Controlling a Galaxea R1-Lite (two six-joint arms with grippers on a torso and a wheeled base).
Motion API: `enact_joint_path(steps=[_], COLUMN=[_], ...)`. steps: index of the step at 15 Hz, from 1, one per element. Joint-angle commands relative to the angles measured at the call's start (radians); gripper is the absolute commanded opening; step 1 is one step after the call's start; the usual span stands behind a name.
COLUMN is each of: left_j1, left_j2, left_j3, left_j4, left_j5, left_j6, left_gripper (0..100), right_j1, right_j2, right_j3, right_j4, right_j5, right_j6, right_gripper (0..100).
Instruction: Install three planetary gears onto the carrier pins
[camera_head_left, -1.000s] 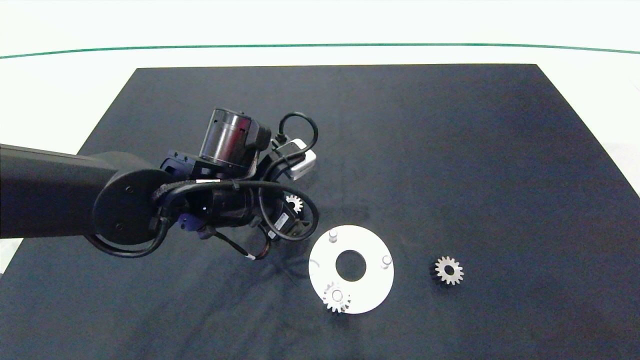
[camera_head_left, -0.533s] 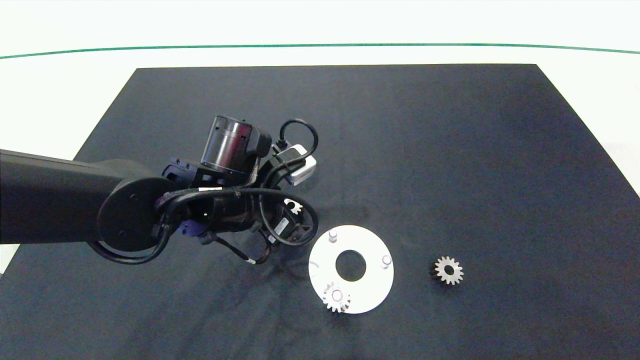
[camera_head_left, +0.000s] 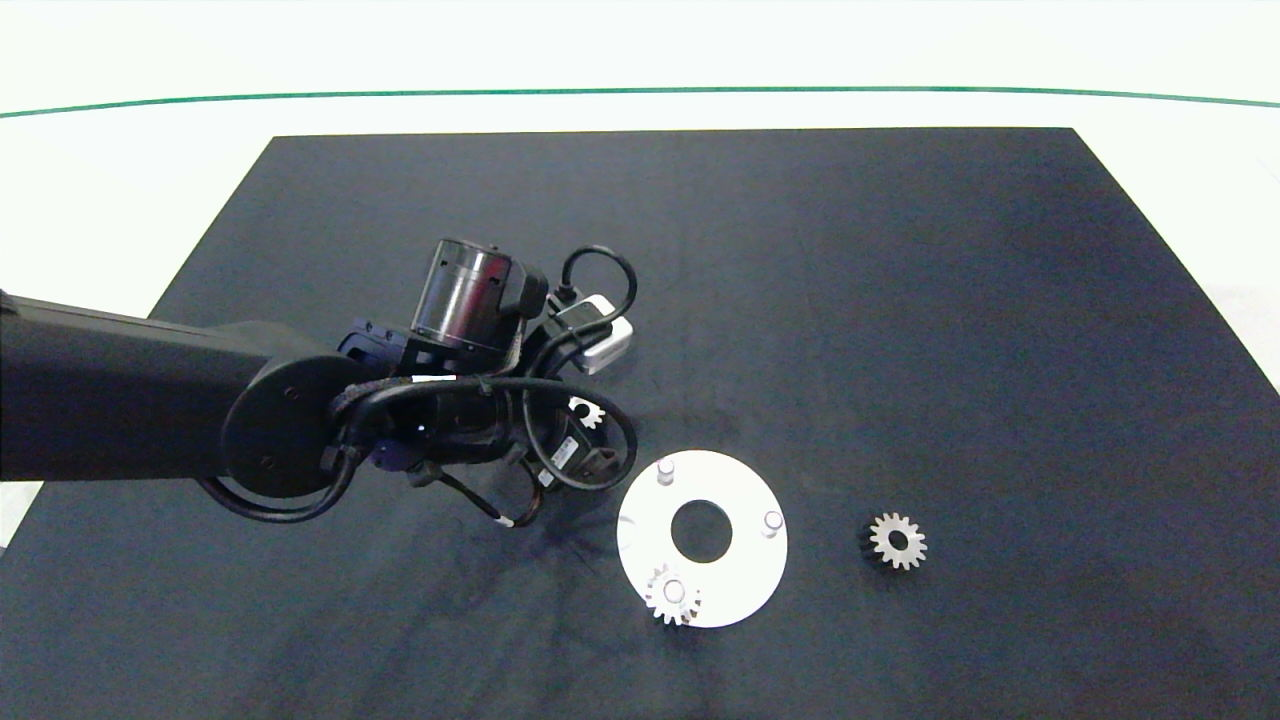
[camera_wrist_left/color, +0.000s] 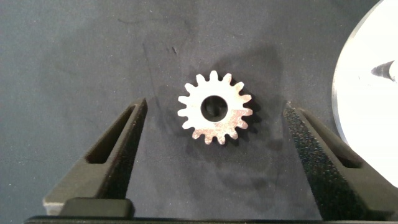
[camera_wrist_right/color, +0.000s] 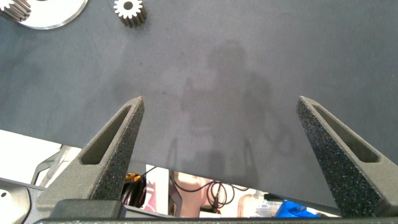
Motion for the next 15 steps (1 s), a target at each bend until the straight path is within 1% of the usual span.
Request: enact_joint_path(steps=[1, 10, 12, 14, 15], left_j1=[0.0, 0.003, 0.002, 0.005, 0.005], left_j2=[0.007, 0.007, 0.007, 0.007, 0.007], left_j3=[-0.003, -0.001, -0.003, -0.003, -0.003], left_j4=[0.0, 0.0, 0.0, -0.002, -0.002], left_j5=[0.001, 0.001, -0.004, -0.004, -0.004], left_j6=[0.004, 0.006, 0.006, 0.006, 0.006], left_gripper=[84, 66, 62, 59, 56], right_j1=[0.0, 0.0, 0.0, 0.0, 0.0], right_j2=[0.0, -0.004, -0.004, -0.004, -0.003], right_j3=[0.0, 0.0, 0.0, 0.0, 0.0], right_j4=[0.003, 0.003, 0.003, 0.003, 0.003], right_j5=[0.0, -0.002, -0.002, -0.002, -0.002], right_j6=[-0.001, -0.001, -0.001, -0.001, -0.001], right_gripper=[100, 100, 100, 100, 100])
